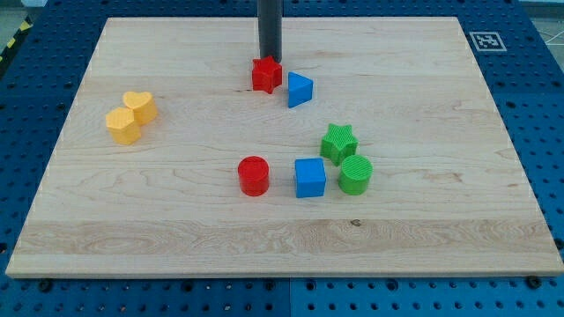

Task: Slide the red star towards the top of the red circle

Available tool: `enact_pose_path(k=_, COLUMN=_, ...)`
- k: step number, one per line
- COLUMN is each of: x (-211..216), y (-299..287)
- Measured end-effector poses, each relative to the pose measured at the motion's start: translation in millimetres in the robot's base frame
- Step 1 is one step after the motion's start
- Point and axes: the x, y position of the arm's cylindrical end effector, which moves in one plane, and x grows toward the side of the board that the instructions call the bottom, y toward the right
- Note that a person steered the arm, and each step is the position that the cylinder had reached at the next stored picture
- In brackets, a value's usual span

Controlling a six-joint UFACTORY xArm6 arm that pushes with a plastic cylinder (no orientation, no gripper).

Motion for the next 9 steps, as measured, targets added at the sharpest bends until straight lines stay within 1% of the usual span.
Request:
enact_pose_path(k=1, x=18.8, y=-9.8)
enact_pose_path(k=2, x=42.0, y=-47.2)
enact_pose_path(k=3, x=42.2, y=-89.4)
enact_pose_path(k=4, x=15.5, y=-105.5)
enact_pose_path(k=5, x=-27.3, y=-88.2)
enact_pose_path(k=6, x=-40.3, y=-55.8)
enact_pose_path(k=8, x=-33.6, y=-15.2)
enact_pose_path(k=9, x=-20.1, y=-13.7)
